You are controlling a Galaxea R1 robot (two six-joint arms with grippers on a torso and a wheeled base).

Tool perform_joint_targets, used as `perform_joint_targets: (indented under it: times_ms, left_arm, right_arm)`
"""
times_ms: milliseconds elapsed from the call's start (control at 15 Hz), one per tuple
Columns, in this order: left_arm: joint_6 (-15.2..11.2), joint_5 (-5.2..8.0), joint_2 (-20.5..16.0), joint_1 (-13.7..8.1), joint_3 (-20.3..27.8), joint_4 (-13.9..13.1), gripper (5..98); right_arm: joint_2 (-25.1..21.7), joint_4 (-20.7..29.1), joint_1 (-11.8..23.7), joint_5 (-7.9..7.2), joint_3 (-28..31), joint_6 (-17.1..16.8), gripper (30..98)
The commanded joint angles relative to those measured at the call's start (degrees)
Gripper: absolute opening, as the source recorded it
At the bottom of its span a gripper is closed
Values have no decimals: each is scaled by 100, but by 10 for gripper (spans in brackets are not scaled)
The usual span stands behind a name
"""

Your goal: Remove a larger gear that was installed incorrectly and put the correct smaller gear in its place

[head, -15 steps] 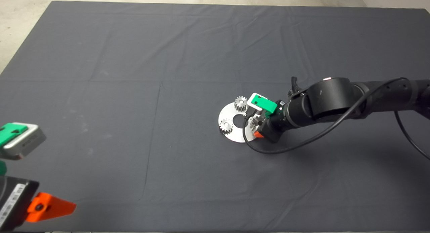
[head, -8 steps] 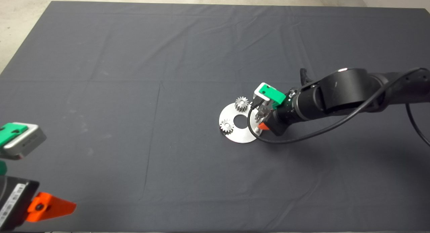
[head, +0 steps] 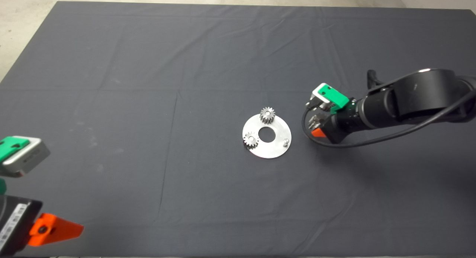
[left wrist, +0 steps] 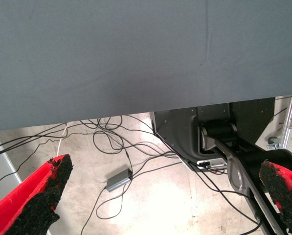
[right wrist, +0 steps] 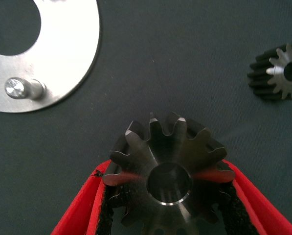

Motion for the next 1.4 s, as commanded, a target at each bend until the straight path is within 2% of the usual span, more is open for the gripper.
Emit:
perform_joint_targets:
  times_ms: [0, 67, 267, 1333]
  left_arm:
    - [-17, 195, 10, -56, 53, -42, 983]
    - [-17, 195, 10, -56, 59, -50, 983]
    - [-8, 195, 10, -56, 62, -68, 983]
    - [-8, 195, 10, -56, 62, -68, 983]
  right_arm:
    - [-8, -90, -245, 32, 54, 75, 468]
    - [1, -99, -387, 40, 36, 77, 468]
    - [-8, -117, -470, 40, 28, 346, 469]
    - [-132, -143, -489, 40, 61, 356, 486]
